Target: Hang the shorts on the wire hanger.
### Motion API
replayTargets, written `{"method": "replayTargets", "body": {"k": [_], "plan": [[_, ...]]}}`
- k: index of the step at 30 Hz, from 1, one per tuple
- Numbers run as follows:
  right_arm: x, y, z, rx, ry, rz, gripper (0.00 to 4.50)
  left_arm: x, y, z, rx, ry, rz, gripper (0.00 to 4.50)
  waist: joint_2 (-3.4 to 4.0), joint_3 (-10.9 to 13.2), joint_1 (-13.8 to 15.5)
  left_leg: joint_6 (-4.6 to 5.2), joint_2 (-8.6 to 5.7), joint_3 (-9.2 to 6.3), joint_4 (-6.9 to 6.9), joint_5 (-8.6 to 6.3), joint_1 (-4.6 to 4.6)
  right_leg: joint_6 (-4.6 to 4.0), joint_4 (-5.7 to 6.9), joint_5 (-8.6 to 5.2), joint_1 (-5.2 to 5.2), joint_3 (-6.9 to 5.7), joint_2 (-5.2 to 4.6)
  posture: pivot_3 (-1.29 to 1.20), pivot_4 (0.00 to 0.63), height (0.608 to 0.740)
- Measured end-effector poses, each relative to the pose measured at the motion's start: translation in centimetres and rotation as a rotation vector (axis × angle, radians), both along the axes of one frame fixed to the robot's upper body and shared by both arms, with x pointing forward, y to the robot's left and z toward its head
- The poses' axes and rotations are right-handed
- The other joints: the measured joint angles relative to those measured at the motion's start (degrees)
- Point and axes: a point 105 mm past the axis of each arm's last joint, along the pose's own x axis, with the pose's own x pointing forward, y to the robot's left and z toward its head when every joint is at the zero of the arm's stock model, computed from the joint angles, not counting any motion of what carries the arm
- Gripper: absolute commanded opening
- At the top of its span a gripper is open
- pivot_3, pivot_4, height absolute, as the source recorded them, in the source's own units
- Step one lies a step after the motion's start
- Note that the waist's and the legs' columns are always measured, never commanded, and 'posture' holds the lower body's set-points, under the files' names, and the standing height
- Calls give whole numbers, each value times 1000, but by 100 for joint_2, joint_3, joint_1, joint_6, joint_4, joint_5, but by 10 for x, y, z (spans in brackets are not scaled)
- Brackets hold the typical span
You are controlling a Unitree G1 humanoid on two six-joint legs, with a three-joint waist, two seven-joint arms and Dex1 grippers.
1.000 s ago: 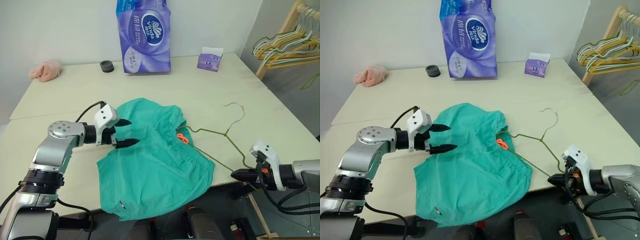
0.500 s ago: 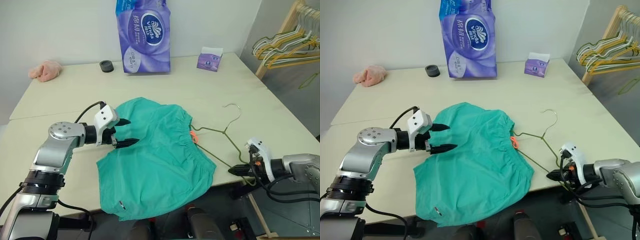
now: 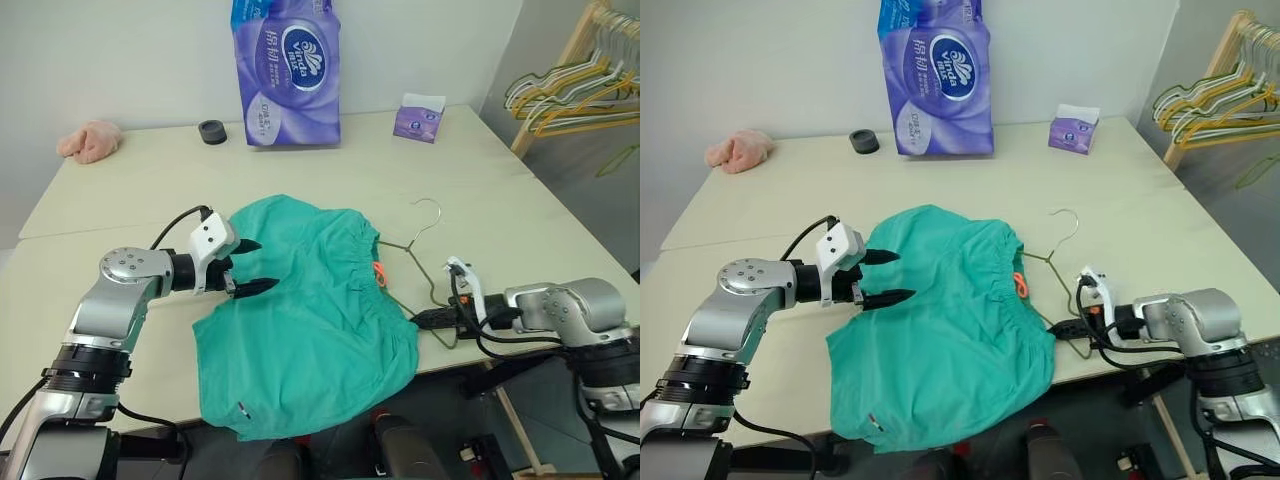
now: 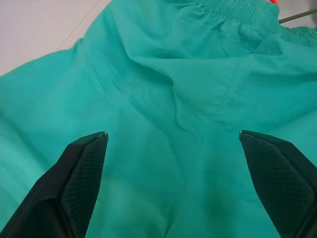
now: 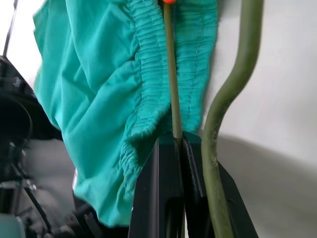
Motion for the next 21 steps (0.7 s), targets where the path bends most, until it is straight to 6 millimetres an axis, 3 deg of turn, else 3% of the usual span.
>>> {"method": "replayTargets", "body": {"k": [6, 9, 13, 21], "plan": [[16, 8, 19, 36, -80, -63, 0, 3, 1, 4, -39, -17, 46, 4477, 1, -1, 8, 0, -1, 0, 0, 0, -2, 3, -1, 2, -1, 1, -3, -190, 97, 740], [20, 17, 33, -20, -235, -26, 0, 10, -1, 11, -116, -28, 92, 4477, 1, -1, 7, 0, -2, 1, 2, 0, -6, 5, 0, 4, -5, 0, -5, -192, 93, 740], [19, 31, 47, -112, -451, 72, 0, 19, -6, 36, -180, -83, 99, 4477, -4, -6, 0, -1, -2, 0, 2, 0, -6, 6, -1, 4, -5, -3, -4, -190, 86, 740], [22, 28, 41, -292, -614, 191, 0, 29, -8, 97, -175, -223, -2, 4477, -8, -9, -11, -2, -4, 0, 2, 1, -6, 7, -2, 4, -7, -2, -1, -193, 75, 740]]}}
